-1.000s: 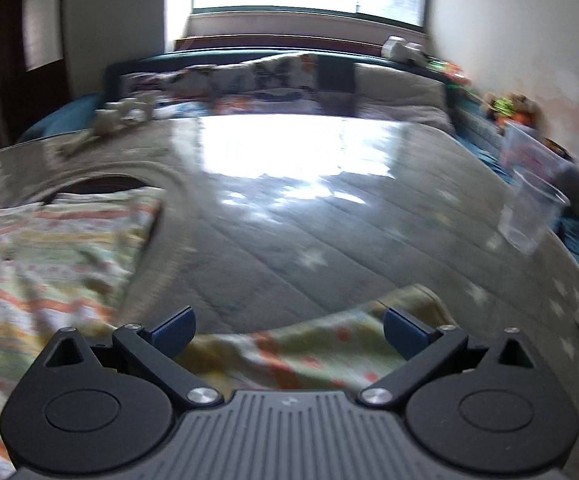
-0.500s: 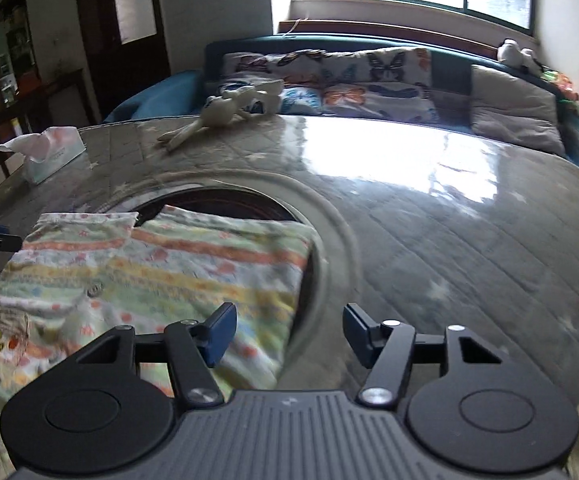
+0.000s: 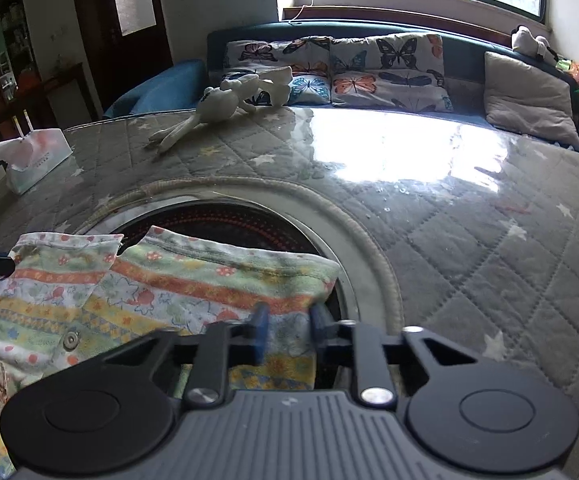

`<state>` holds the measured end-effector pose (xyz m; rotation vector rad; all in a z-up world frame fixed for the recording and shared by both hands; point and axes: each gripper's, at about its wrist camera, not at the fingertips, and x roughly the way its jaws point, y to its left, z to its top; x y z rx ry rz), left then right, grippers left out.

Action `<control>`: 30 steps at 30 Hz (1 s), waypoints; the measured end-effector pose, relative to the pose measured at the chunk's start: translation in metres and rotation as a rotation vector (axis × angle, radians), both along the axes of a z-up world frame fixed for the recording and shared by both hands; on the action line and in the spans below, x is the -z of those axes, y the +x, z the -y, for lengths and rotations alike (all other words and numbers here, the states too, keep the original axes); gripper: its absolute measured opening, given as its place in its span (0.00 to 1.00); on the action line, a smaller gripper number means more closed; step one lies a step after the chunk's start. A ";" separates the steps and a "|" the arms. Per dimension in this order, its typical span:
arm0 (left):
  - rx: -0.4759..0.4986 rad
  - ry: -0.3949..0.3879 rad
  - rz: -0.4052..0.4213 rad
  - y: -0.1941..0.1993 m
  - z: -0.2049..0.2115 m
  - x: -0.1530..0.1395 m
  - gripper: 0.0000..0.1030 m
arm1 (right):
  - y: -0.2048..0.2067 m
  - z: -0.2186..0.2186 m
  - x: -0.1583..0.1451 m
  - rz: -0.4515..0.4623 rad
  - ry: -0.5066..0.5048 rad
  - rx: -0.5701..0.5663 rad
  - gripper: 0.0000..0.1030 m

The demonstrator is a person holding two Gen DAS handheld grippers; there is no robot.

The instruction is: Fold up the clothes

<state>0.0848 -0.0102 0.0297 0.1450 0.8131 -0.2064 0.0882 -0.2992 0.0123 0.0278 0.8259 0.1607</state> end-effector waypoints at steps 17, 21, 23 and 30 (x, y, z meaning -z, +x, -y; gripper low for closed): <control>0.029 -0.054 0.066 0.056 0.025 -0.003 0.06 | 0.017 0.018 -0.004 0.051 -0.055 0.104 0.07; 0.007 -0.039 0.056 0.059 0.022 0.000 0.06 | 0.012 0.020 -0.011 0.075 -0.055 0.113 0.14; 0.023 -0.050 0.067 0.053 0.022 -0.005 0.06 | 0.009 0.018 -0.016 0.086 -0.051 0.092 0.16; 0.086 -0.042 0.054 0.032 0.029 -0.012 0.08 | 0.016 -0.011 -0.005 0.038 -0.034 -0.021 0.35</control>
